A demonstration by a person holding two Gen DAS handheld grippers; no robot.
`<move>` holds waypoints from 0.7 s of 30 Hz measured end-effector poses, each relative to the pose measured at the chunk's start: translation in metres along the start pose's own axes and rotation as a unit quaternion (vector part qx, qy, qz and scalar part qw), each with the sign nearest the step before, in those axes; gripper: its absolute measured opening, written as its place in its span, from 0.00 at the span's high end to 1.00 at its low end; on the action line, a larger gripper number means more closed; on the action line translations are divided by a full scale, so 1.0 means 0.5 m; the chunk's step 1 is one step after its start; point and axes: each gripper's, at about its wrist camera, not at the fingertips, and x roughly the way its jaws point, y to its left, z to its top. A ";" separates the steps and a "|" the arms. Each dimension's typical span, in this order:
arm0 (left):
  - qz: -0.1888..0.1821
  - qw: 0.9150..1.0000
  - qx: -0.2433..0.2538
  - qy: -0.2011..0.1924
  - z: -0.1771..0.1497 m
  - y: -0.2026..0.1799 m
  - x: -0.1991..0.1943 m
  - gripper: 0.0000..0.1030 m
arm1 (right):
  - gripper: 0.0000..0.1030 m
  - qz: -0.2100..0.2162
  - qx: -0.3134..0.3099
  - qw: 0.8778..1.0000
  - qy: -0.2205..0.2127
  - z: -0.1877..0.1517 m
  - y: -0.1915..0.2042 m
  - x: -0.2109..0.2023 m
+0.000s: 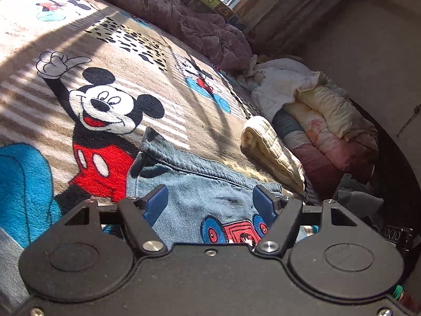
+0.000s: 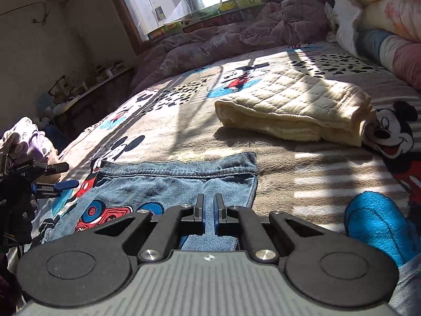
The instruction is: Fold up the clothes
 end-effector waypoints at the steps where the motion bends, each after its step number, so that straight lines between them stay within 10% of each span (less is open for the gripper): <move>1: 0.005 1.000 0.020 0.006 -0.017 -0.020 -0.003 0.32 | 0.91 -0.005 -0.009 1.000 0.000 -0.021 0.015 -0.018; 9: 0.010 0.985 0.163 0.049 -0.201 -0.211 -0.033 0.32 | 0.91 -0.024 -0.049 0.998 -0.023 -0.178 0.118 -0.135; 13: 0.096 0.951 0.279 0.093 -0.337 -0.280 -0.017 0.32 | 0.92 -0.053 -0.087 0.995 -0.011 -0.257 0.159 -0.166; 15: 0.121 0.930 0.341 0.071 -0.380 -0.306 -0.034 0.32 | 0.91 -0.082 -0.110 0.990 0.005 -0.303 0.169 -0.171; 21: 0.148 0.921 0.359 0.008 -0.448 -0.354 -0.149 0.33 | 0.86 -0.118 -0.144 0.980 -0.068 -0.346 0.200 -0.247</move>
